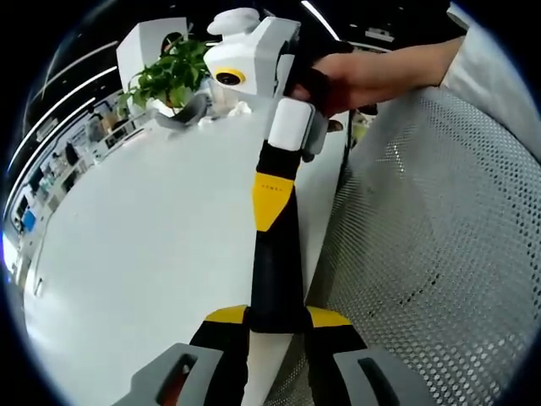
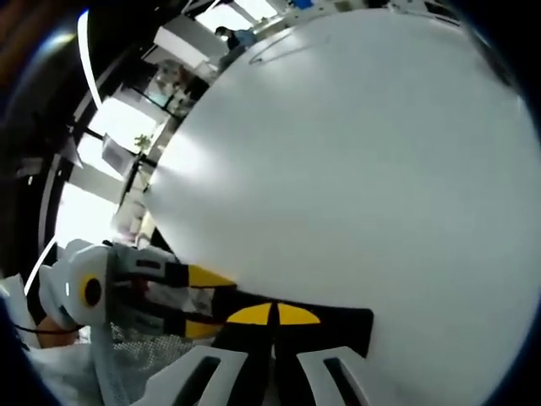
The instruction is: Press the specified remote control buttons in sequence, fully releasing each button before pressing the next.
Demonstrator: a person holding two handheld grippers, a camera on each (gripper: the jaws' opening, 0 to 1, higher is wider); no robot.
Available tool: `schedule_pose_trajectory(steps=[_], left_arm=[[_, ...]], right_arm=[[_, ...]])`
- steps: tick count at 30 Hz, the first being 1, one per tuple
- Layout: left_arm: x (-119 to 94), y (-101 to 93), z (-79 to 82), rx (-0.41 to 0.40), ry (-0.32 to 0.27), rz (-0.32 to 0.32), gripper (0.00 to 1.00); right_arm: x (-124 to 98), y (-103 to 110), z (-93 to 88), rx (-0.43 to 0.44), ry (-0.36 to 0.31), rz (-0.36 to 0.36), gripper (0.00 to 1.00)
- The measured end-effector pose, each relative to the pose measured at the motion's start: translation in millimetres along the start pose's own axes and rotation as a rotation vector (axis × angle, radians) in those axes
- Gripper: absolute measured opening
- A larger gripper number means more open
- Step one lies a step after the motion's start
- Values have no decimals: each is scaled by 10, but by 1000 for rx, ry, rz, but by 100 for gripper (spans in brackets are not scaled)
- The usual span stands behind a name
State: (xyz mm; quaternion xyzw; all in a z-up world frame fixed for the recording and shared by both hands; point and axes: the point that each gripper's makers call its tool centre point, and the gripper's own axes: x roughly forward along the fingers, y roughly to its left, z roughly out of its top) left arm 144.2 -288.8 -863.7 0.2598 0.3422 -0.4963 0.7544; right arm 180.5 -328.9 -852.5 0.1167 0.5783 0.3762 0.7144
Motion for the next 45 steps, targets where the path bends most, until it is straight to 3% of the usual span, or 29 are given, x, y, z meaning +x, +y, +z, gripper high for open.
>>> schedule_pose_trajectory(steps=[19, 27, 32, 35, 39, 42, 45], left_arm=[[-1, -2, 0, 3, 1, 2, 24], [4, -4, -6, 11, 9, 6, 24], [5, -8, -13, 27, 16, 13, 24], [5, -11, -12, 25, 15, 12, 24], [8, -11, -16, 25, 15, 11, 24], [7, -13, -12, 28, 17, 11, 24], [8, -13, -13, 25, 16, 11, 24]], right_arm=[[45, 6, 21, -79, -5, -51, 0], [34, -1, 36, -55, -9, -15, 0], [-4, -11, 17, -34, 5, -31, 0], [-57, -31, 64, -69, -37, -53, 0], [-82, 12, 94, -51, -51, -23, 0], [-79, 88, 50, -27, -17, 17, 0], [-39, 54, -62, -16, 49, -1, 0]])
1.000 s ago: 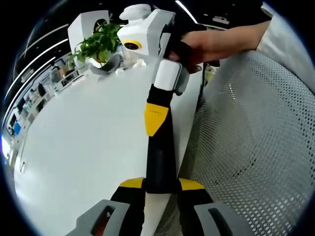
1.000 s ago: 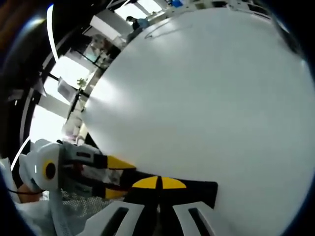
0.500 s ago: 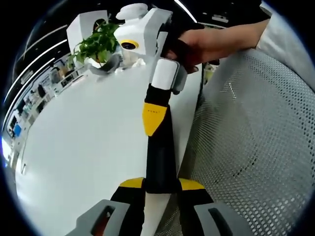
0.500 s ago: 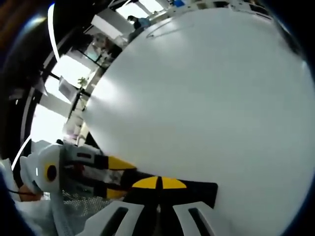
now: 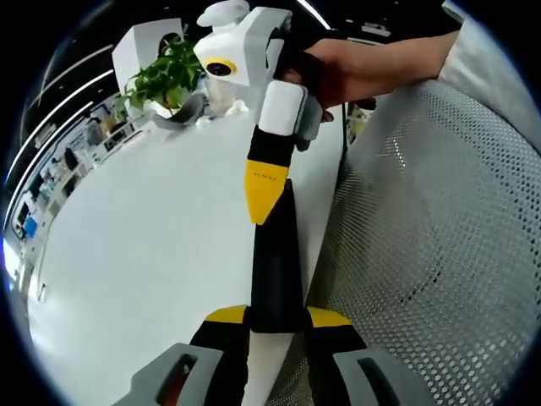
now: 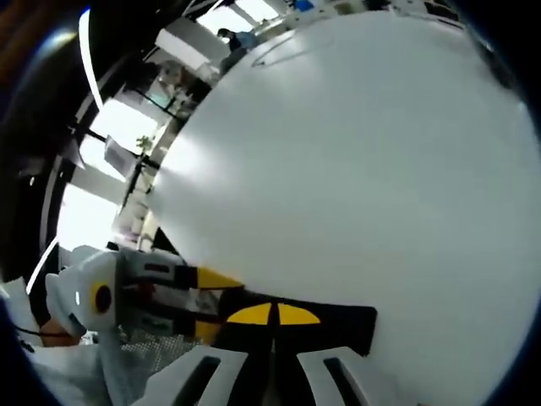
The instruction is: Press the specified remote control buttons in sequence, fully releasing each button before pressing the next.
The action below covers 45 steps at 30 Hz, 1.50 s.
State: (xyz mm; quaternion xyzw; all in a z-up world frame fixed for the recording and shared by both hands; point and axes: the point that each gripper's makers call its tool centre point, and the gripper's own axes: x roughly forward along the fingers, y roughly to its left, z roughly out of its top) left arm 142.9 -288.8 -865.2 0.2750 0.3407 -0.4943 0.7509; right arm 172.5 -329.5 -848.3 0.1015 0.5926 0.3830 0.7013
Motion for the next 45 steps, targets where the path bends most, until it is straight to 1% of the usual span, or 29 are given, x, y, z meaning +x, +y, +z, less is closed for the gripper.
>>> schedule_pose_trajectory(steps=[1, 4, 12, 26, 32, 35, 39, 45], left_arm=[[-1, 0, 1, -1, 0, 0, 24], [-2, -1, 2, 0, -1, 0, 24], [-6, 1, -4, -5, -3, -1, 24], [-10, 10, 1, -20, -11, -5, 24], [-6, 14, 9, -30, -15, -7, 24], [-6, 12, 11, -28, -15, -7, 24], [-1, 11, 10, -26, -15, -6, 24], [-2, 2, 11, -26, -15, -6, 24]], right_arm=[[10, -7, -20, -8, 14, -8, 0], [35, 11, -24, -48, 12, -23, 0], [26, -1, -24, -30, 12, -16, 0], [37, -1, -33, -118, 5, -33, 0], [38, -8, -34, -117, 6, -32, 0], [35, -13, -30, -101, 6, -25, 0], [30, -17, -26, -49, 16, -6, 0], [23, -17, -36, -4, 24, 4, 0]])
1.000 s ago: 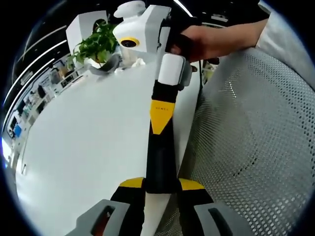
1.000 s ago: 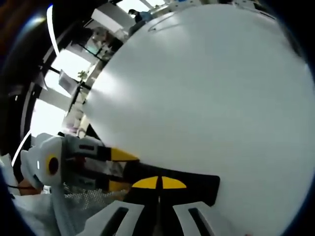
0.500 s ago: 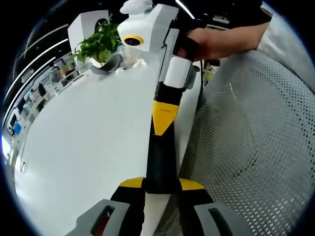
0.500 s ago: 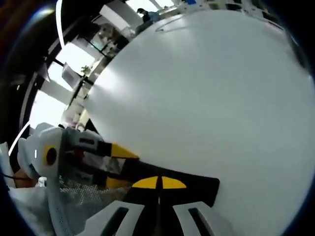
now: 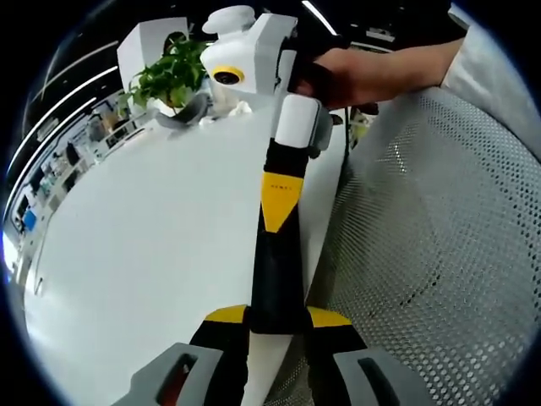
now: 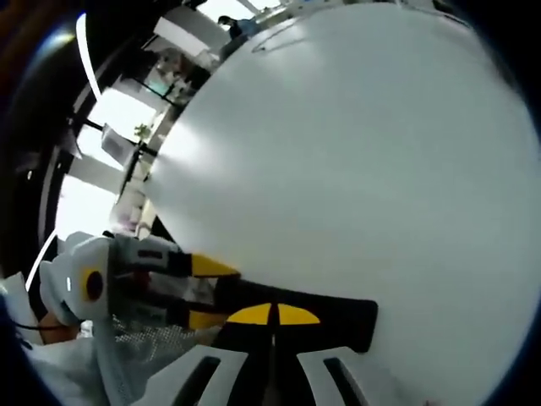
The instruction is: Press the specified remote control buttons in sequence, fully releasing each button before pressing the next.
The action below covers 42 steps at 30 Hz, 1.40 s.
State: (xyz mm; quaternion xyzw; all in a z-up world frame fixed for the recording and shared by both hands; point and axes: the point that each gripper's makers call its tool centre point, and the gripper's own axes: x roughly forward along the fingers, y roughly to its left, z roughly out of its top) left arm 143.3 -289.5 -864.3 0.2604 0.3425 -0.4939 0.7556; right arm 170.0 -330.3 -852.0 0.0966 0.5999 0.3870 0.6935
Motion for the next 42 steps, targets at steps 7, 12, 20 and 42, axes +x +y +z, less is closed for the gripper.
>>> schedule_pose_trajectory(steps=[7, 12, 20, 42], left_arm=[[-6, -5, 1, 2, 1, 1, 24], [-3, -5, 1, 3, 1, 2, 24], [0, -8, -7, 7, 1, 3, 24], [-2, -2, -11, 17, 2, 2, 25]], right_arm=[[-40, -20, -56, 41, 35, -9, 0], [-41, 2, -111, 63, 68, 4, 0], [-31, -8, -153, 67, 82, 1, 0], [1, 13, -184, -29, 98, -28, 0]])
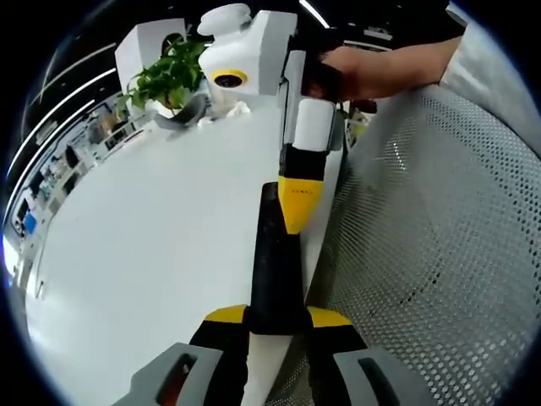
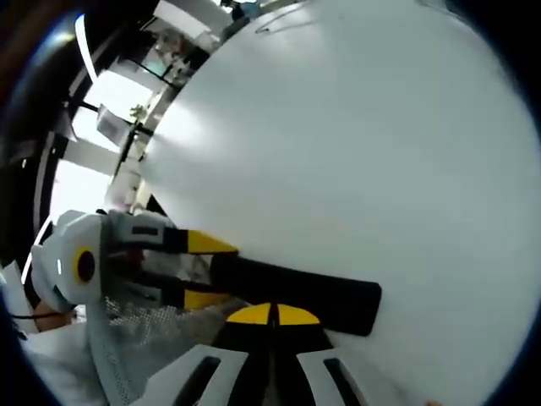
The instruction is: Press the specified remote control buttons in sequence, fully releasing each button before pressing the next.
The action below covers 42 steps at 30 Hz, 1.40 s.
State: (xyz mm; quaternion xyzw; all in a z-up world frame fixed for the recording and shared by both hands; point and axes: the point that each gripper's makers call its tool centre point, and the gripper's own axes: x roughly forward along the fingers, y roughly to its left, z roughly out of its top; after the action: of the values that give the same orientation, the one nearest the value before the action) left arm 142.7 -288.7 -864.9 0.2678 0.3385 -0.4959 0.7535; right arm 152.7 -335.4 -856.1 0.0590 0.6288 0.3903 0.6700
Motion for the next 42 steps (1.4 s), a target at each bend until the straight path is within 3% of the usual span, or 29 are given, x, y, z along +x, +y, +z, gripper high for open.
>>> schedule_pose_trajectory(steps=[5, 8, 13, 23, 42], left_arm=[[4, 2, 1, 0, 0, 0, 25], [4, 1, 2, -2, 0, 0, 25], [5, -1, 1, -2, 0, 1, 25], [0, -2, 9, -5, 0, 1, 25], [10, 6, 18, -34, -2, 3, 25]], right_arm=[[-7, -1, 4, 17, 9, 12, 0], [10, 58, 62, 36, -28, 58, 0], [25, 116, 96, 16, -46, 74, 0], [18, 118, 163, 25, -83, 86, 0], [55, 94, 148, 37, -76, 84, 0]])
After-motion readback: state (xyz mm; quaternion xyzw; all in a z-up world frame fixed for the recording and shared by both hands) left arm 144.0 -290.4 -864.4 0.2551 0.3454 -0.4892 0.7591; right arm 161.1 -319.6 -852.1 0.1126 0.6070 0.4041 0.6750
